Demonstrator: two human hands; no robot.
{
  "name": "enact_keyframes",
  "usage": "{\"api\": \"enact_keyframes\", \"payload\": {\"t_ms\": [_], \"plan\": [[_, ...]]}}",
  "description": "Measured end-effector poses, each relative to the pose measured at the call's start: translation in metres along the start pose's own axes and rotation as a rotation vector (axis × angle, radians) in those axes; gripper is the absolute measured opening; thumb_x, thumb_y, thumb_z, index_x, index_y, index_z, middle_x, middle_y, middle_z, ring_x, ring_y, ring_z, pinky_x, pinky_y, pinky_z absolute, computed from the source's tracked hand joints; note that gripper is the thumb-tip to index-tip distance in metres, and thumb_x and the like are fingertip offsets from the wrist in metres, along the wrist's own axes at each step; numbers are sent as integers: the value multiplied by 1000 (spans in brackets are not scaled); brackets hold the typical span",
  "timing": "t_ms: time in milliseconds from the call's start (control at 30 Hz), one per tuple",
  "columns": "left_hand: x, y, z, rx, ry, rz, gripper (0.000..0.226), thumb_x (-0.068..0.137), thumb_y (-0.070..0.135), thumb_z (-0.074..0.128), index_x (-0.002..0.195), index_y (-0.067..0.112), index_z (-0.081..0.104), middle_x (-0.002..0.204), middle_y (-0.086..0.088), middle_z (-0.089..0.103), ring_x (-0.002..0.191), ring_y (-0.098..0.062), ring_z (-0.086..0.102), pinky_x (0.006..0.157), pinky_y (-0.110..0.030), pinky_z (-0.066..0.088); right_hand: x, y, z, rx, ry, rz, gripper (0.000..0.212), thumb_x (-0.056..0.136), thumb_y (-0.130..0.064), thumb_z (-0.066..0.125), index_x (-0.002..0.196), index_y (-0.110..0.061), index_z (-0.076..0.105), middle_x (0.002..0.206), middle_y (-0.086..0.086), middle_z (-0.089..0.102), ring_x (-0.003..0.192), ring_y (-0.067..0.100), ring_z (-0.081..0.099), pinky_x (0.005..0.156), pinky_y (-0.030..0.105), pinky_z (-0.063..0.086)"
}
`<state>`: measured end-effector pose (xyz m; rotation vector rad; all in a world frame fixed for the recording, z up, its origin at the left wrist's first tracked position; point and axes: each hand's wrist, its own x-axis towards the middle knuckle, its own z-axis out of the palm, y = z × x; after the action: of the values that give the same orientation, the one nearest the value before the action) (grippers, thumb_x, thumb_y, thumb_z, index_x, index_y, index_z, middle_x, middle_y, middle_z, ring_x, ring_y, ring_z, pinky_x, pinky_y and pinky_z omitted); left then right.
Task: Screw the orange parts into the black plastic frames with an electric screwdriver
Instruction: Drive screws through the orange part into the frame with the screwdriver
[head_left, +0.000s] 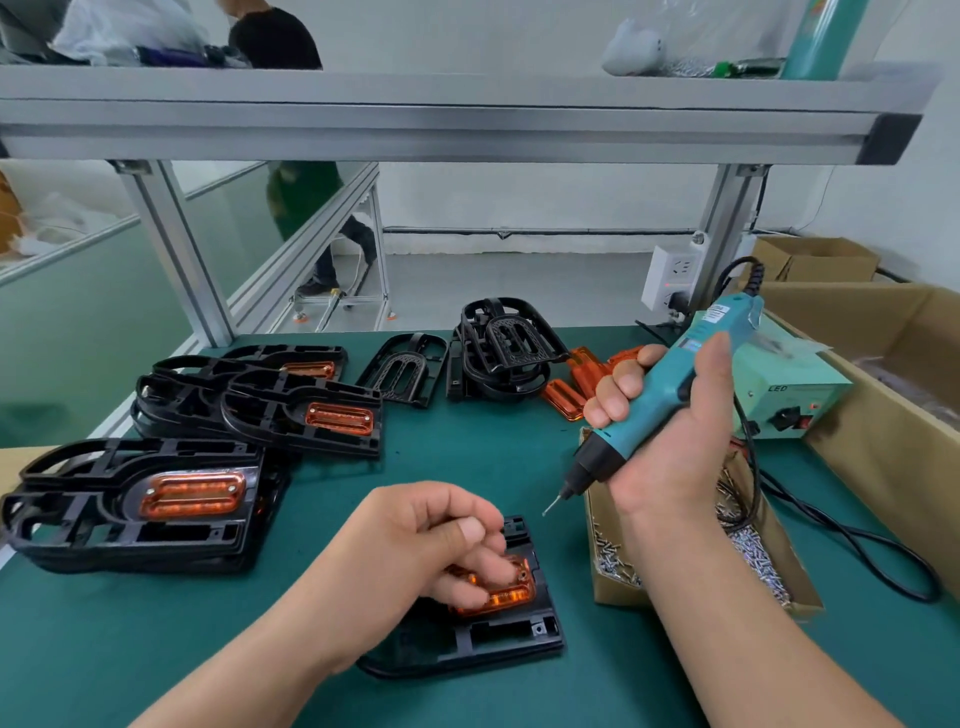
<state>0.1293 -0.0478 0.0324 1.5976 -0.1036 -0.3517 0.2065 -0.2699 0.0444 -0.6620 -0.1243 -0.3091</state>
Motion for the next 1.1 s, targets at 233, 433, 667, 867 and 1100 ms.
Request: {"api": "enact_keyframes", "payload": {"t_ms": [233, 433, 667, 867, 1100], "plan": [[2, -3, 2, 81, 41, 58, 16, 107, 5, 54, 108, 8, 69, 95, -12, 79, 86, -28, 79, 63, -30, 62, -7, 6, 8, 78, -57, 39, 54, 106, -65, 44, 89, -15, 58, 71, 2, 47, 54, 15, 44, 52, 28, 41], [1, -7, 7, 86, -42, 33, 15, 108, 4, 47, 113, 7, 61, 104, -6, 81, 98, -24, 79, 74, -27, 63, -11, 6, 14, 125, -57, 34, 54, 104, -66, 46, 90, -15, 57, 72, 1, 47, 55, 14, 44, 53, 27, 42], [-1, -11, 11, 278, -64, 137, 20, 108, 3, 48, 120, 18, 55, 106, 0, 80, 99, -17, 78, 80, -29, 62, -17, 10, 20, 105, -62, 53, 54, 105, -66, 43, 89, -15, 56, 70, 2, 46, 54, 14, 43, 52, 27, 41], [-5, -9, 13, 368, -69, 176, 19, 108, 5, 50, 118, 19, 58, 104, 6, 80, 98, -10, 77, 85, -25, 59, -20, 15, 21, 74, -84, 70, 53, 103, -66, 45, 91, -16, 56, 71, 2, 45, 54, 14, 43, 53, 28, 41], [-4, -10, 12, 381, -40, 178, 20, 107, 6, 50, 115, 21, 60, 103, 8, 80, 97, -9, 77, 88, -27, 60, -22, 15, 22, 61, -83, 71, 51, 100, -66, 48, 91, -16, 56, 71, 2, 45, 54, 14, 43, 52, 28, 41]]}}
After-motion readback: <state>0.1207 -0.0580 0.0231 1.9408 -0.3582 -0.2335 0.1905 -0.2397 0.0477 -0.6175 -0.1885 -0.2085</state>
